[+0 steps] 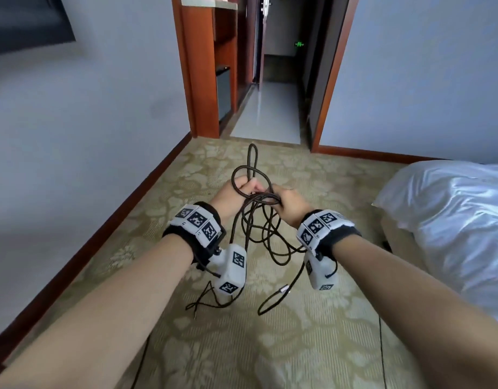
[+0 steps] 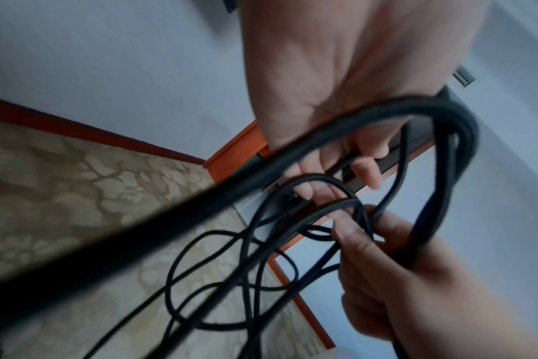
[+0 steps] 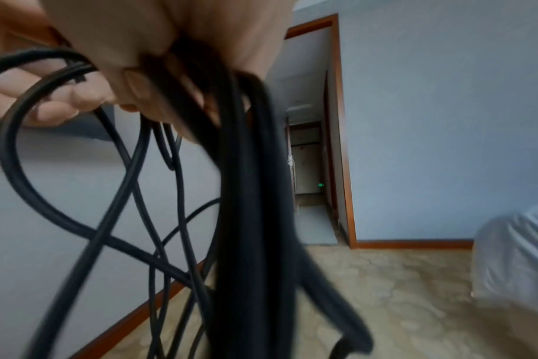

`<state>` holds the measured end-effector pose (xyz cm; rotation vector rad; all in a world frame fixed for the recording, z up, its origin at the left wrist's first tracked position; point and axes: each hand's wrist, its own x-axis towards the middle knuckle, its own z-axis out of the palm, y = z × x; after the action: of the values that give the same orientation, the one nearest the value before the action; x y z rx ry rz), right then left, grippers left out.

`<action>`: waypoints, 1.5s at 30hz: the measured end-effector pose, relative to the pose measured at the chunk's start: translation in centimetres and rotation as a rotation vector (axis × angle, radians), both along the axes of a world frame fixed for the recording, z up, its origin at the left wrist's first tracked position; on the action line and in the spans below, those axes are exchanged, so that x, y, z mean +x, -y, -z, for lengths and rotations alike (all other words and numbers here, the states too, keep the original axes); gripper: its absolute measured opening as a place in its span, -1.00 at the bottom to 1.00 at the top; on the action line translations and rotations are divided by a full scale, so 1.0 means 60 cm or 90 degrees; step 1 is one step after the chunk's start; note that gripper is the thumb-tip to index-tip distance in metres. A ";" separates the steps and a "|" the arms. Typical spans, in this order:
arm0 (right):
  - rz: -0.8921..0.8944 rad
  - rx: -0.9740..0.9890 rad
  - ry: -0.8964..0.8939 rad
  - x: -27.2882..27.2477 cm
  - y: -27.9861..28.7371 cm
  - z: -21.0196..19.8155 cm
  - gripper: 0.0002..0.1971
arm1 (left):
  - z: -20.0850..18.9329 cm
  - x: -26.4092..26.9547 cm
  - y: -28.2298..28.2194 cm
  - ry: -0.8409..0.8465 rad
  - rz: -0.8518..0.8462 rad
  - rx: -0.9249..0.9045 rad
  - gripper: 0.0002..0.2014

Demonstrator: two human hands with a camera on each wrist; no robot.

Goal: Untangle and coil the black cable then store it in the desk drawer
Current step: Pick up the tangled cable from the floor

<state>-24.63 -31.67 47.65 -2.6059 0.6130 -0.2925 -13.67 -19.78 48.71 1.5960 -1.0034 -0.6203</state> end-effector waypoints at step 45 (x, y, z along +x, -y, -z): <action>-0.051 0.218 0.331 -0.124 -0.001 -0.291 -0.43 | 0.091 -0.110 0.083 -0.303 0.084 0.125 -0.17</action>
<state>-32.08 -31.64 65.10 -2.0989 0.3368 -0.7376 -20.27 -24.74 43.23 1.4564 -0.7070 -1.1568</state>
